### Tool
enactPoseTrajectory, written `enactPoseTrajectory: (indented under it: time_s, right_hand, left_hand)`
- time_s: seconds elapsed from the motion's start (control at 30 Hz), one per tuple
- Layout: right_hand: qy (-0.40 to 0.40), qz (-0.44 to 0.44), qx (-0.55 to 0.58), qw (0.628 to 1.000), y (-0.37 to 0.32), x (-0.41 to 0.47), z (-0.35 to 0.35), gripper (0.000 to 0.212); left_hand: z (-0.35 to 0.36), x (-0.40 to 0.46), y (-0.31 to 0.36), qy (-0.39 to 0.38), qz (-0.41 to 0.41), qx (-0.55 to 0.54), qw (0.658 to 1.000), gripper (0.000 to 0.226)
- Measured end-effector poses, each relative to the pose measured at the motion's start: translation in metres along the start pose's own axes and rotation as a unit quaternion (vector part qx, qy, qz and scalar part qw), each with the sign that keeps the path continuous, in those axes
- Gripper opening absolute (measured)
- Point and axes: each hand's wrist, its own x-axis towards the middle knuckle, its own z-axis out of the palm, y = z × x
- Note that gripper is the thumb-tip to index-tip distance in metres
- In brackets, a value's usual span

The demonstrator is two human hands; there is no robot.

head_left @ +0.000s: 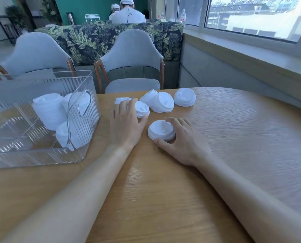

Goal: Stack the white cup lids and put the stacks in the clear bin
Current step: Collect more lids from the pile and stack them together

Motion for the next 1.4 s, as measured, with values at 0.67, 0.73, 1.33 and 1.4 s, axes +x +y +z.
enactPoseTrajectory:
  time_s: [0.67,0.73,1.33,1.4]
  right_hand:
    - [0.001,0.0,0.02,1.0,-0.013,-0.064,-0.013,0.072]
    - [0.001,0.003,0.018,1.0,-0.016,-0.072,-0.015,0.073]
    - [0.071,0.073,0.169,0.98,-0.02,-0.106,-0.022,0.045]
    - [0.089,0.083,0.173,0.977,-0.019,-0.104,-0.02,0.038]
  left_hand:
    - [-0.049,-0.065,0.018,-0.041,0.001,-0.212,0.976,0.051]
    - [-0.056,-0.074,0.023,-0.048,-0.013,-0.247,0.968,0.055]
    - [-0.083,-0.12,0.045,-0.126,0.008,-0.293,0.948,0.067]
    - [-0.085,-0.121,0.047,-0.13,0.023,-0.275,0.952,0.068]
